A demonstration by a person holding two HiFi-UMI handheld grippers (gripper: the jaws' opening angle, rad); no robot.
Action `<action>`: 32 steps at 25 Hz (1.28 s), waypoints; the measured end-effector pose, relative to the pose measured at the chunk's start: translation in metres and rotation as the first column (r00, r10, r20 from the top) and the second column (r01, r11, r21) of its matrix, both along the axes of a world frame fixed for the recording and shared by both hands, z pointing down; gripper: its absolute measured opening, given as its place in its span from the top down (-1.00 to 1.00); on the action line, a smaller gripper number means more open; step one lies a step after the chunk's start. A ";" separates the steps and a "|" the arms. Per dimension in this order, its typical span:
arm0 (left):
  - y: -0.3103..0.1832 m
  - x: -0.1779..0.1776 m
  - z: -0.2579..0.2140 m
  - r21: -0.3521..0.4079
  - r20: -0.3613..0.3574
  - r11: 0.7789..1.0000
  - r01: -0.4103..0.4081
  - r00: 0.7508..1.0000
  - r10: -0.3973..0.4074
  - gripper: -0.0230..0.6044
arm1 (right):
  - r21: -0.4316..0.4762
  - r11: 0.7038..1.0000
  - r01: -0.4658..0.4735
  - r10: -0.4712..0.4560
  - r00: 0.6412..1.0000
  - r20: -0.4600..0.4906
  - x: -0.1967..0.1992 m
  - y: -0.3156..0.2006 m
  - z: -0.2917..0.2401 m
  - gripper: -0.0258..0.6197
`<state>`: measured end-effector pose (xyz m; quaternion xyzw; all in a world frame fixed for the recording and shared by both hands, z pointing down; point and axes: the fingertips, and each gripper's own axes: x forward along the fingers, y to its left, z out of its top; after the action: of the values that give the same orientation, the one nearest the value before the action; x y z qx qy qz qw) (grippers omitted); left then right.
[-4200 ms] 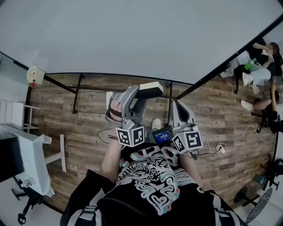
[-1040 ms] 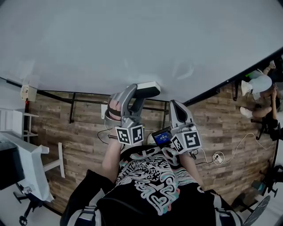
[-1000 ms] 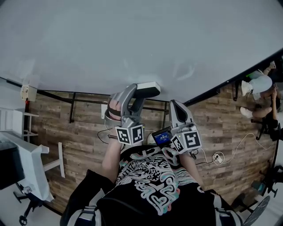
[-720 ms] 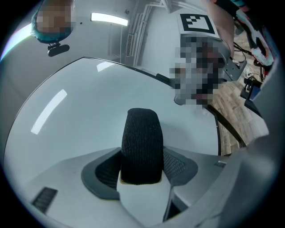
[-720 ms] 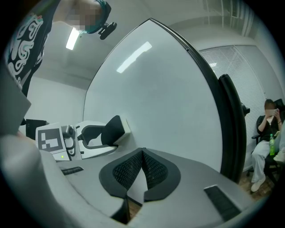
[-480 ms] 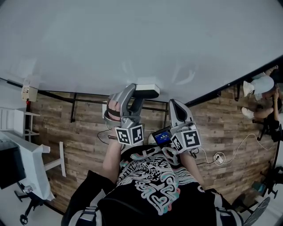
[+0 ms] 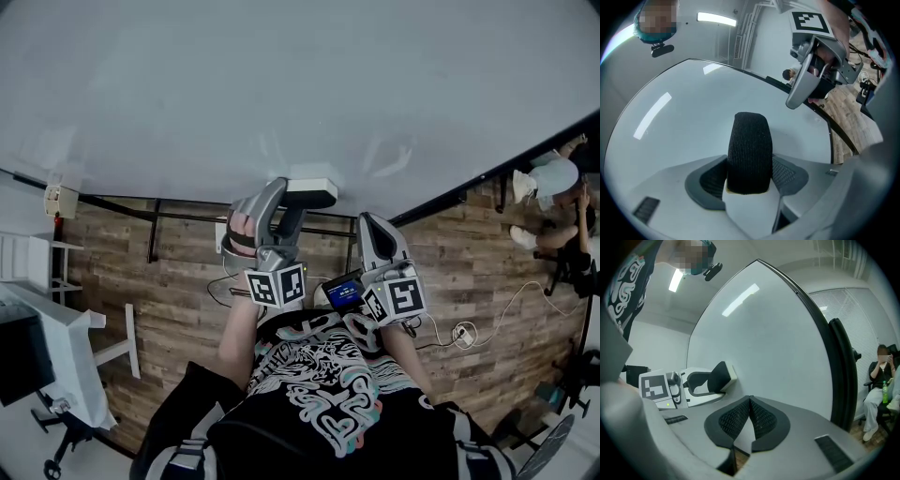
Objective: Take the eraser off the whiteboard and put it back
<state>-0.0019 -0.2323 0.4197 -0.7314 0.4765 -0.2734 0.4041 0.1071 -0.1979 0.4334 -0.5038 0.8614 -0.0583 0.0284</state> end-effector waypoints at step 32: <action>0.099 -0.055 -0.005 -0.144 -0.282 0.989 -0.046 0.959 0.003 0.24 | -0.001 0.999 0.035 -0.035 0.999 -0.035 -0.049 0.097 -0.007 0.88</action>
<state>-0.0572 -0.1333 0.4148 -0.7967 0.4983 -0.1964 0.2800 0.0582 -0.1004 0.4267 -0.4898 0.8703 -0.0501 0.0122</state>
